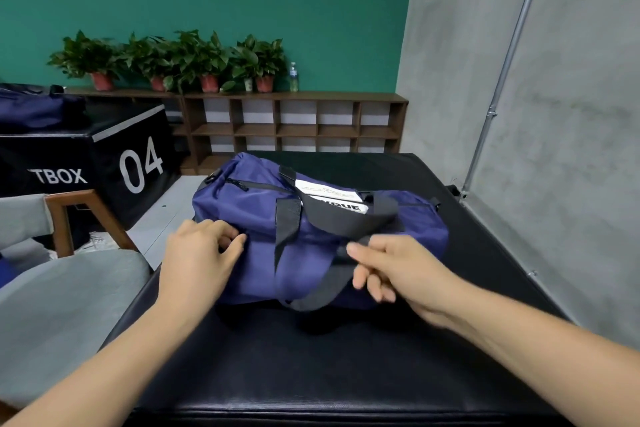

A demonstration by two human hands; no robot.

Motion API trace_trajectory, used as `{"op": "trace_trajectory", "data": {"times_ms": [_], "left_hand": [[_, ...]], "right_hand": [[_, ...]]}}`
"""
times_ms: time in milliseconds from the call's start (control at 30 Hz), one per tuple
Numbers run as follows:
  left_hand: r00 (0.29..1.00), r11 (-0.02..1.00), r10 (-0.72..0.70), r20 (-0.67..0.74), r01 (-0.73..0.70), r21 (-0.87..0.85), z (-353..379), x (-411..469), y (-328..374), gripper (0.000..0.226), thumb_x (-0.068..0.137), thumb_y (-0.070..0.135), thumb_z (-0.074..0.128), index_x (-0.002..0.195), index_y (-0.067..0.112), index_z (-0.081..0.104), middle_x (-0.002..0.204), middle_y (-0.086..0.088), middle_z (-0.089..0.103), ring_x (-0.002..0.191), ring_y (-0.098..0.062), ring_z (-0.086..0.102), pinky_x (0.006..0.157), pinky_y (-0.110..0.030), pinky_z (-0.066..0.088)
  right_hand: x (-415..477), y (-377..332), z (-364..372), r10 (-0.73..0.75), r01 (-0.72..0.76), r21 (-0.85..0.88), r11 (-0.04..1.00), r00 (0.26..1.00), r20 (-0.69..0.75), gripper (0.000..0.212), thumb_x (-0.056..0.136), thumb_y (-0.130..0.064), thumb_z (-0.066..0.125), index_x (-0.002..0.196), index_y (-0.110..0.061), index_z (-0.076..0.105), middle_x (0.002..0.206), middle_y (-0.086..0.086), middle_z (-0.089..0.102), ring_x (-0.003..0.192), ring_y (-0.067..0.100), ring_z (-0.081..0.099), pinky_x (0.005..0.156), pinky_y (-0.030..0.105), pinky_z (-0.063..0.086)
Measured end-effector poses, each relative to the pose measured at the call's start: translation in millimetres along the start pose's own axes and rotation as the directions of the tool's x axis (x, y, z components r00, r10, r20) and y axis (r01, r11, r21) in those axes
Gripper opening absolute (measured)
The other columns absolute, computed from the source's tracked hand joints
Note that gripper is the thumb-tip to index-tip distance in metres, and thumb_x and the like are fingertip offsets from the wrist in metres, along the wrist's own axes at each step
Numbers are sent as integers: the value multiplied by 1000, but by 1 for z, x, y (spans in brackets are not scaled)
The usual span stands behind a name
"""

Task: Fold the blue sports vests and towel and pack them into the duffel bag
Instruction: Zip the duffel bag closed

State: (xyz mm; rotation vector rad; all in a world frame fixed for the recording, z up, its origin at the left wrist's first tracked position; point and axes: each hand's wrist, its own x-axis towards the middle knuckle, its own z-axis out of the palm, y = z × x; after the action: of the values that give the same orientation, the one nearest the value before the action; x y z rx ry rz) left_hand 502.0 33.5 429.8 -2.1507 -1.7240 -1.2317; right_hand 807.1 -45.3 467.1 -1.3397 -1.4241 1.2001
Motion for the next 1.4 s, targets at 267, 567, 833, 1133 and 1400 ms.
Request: {"op": "trace_trajectory", "data": {"times_ms": [267, 567, 833, 1133, 1400], "left_hand": [[999, 999, -33, 30, 34, -22, 4, -2, -2, 20, 89, 29, 80, 76, 33, 65, 70, 20, 61, 80, -18, 52, 72, -42, 49], [998, 998, -28, 57, 31, -47, -1, -4, -2, 21, 89, 29, 80, 77, 34, 65, 67, 20, 60, 78, -17, 53, 72, -42, 49], [996, 998, -42, 74, 45, -37, -3, -4, -1, 25, 91, 33, 78, 71, 30, 62, 66, 19, 61, 78, -17, 54, 73, -41, 51], [995, 994, -66, 77, 73, -85, -4, -7, 5, 24, 92, 35, 75, 72, 31, 63, 64, 16, 61, 80, -15, 55, 77, -43, 52], [997, 995, -45, 59, 50, -86, -8, -12, 4, 19, 92, 36, 75, 76, 32, 65, 67, 17, 60, 80, -12, 54, 73, -41, 50]], "right_hand": [[120, -76, -45, 163, -53, 522, 851, 972, -167, 22, 113, -12, 38, 116, -8, 59, 80, 10, 74, 64, 17, 67, 47, 21, 46], [170, -65, -81, 160, -46, 655, 754, 980, -116, 37, 106, -6, 54, 141, 0, 41, 140, 37, 58, 115, 40, 70, 88, 43, 64], [143, -64, -62, 219, -172, 211, 962, 949, -225, 20, 106, -12, 55, 111, 6, 62, 75, 19, 77, 62, 24, 77, 49, 26, 58], [73, -71, 39, 28, -26, -143, 989, 999, 17, 26, 104, -19, 57, 90, -1, 70, 69, 15, 69, 47, 21, 60, 39, 26, 40], [49, -34, 124, 70, -22, -288, 957, 985, 159, 38, 109, -35, 52, 107, -1, 70, 79, 18, 78, 49, 23, 66, 40, 26, 45]]}}
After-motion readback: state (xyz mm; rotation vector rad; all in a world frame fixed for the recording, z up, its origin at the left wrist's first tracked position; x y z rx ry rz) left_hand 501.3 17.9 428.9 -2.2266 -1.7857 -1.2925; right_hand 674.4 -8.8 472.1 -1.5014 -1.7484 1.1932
